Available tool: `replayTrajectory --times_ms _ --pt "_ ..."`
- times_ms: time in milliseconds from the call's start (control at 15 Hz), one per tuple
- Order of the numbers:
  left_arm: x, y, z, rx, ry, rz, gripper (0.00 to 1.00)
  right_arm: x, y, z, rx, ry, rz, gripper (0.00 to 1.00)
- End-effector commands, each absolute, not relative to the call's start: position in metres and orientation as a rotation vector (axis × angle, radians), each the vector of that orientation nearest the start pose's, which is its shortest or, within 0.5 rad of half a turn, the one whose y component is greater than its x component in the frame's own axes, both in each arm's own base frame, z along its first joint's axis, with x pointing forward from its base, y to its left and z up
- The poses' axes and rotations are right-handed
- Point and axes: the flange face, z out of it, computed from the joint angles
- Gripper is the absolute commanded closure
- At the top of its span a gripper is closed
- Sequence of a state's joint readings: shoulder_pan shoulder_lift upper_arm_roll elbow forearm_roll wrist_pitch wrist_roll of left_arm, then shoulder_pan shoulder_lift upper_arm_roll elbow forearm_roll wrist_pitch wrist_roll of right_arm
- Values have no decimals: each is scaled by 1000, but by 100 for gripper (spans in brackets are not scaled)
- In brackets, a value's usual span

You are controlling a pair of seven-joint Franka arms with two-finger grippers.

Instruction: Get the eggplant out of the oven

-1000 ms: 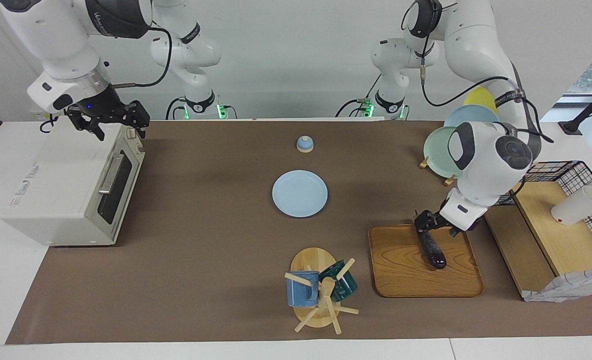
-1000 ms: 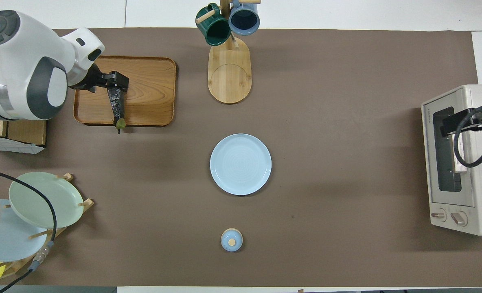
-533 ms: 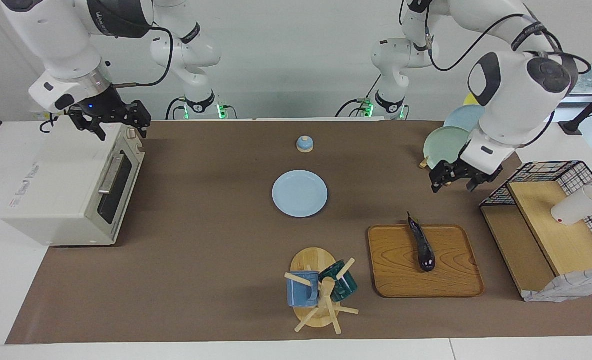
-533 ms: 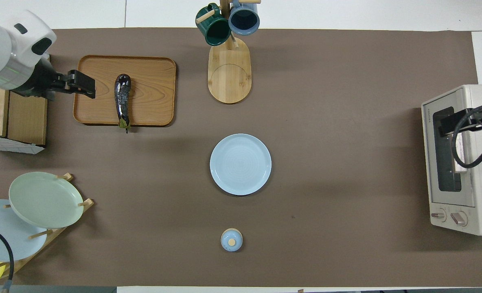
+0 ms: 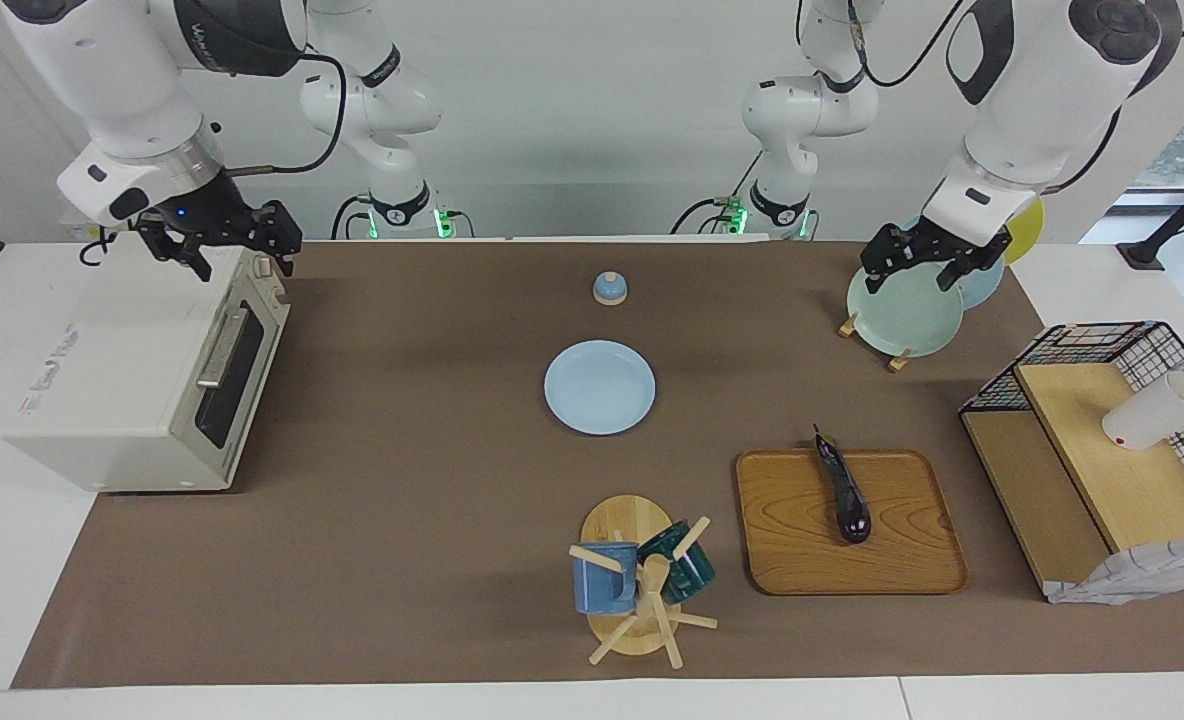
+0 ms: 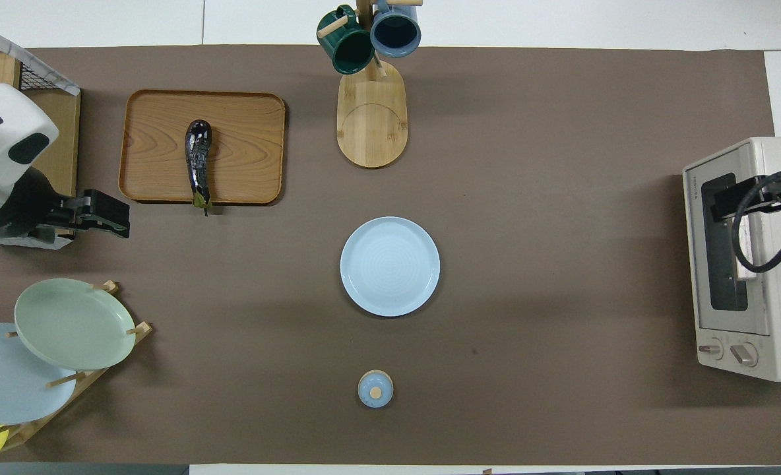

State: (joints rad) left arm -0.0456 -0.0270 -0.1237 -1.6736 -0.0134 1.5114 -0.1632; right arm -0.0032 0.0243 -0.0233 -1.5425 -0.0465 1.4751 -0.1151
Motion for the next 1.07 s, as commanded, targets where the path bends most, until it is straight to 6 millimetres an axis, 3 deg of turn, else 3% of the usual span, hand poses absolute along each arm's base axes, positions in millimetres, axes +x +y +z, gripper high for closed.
replayTrajectory --times_ms 0,267,467,1000 --pt "523 -94 584 -3124 -25 185 0 547 -20 618 -3157 -115 133 0" --pt "532 -95 614 -3128 -25 196 0 547 -20 618 -3157 -115 133 0" --pt "529 -94 602 -3123 -25 229 0 547 -20 618 -3157 -115 133 0" --pt "530 -98 602 -3160 -16 232 0 547 -20 618 -3157 -115 133 0"
